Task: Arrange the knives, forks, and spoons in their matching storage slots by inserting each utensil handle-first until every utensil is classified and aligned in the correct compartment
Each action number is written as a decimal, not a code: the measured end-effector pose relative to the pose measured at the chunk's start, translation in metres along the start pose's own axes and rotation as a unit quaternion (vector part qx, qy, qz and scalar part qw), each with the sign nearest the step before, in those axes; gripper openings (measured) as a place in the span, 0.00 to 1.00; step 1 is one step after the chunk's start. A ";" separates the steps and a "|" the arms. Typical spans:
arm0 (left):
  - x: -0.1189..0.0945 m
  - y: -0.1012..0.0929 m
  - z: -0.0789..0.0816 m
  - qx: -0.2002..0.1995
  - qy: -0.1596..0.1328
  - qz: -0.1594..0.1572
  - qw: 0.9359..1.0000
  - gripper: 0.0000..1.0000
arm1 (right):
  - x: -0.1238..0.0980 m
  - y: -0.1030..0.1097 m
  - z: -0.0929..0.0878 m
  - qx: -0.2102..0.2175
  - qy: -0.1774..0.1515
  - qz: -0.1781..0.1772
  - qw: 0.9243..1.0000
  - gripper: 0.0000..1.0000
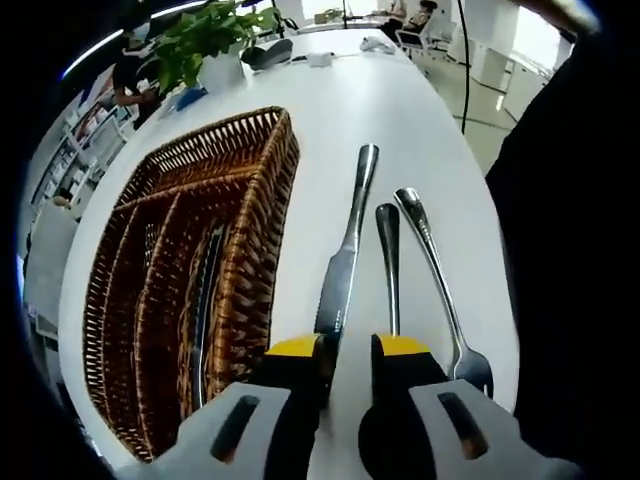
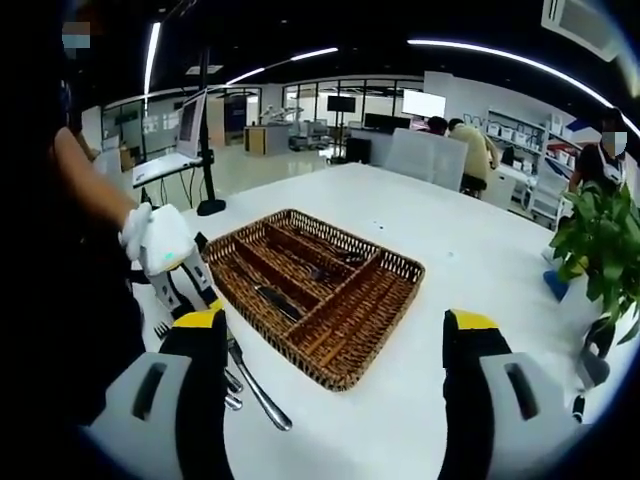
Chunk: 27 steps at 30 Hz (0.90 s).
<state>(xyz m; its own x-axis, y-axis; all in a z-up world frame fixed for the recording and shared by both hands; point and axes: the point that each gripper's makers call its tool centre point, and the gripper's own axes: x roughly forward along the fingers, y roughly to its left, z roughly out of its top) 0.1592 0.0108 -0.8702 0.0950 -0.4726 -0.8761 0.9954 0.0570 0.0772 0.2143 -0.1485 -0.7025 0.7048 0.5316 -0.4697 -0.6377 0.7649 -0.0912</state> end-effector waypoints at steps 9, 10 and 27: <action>0.004 0.004 0.009 0.027 -0.009 -0.015 0.999 0.32 | 0.000 0.003 -0.001 0.000 0.002 0.002 1.000 0.91; 0.004 0.005 0.009 0.027 -0.008 -0.016 0.999 0.31 | -0.001 0.003 -0.002 0.001 0.003 0.002 1.000 0.91; 0.004 0.003 0.006 0.065 0.014 -0.059 0.996 0.19 | -0.005 -0.003 -0.004 0.007 0.003 -0.006 1.000 0.91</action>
<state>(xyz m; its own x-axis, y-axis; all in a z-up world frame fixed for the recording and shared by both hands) 0.1629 0.0037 -0.8710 -0.0207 -0.4447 -0.8954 0.9930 -0.1132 0.0332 0.2108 -0.1550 -0.7034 0.7104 0.5210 -0.4732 -0.6250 0.7761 -0.0838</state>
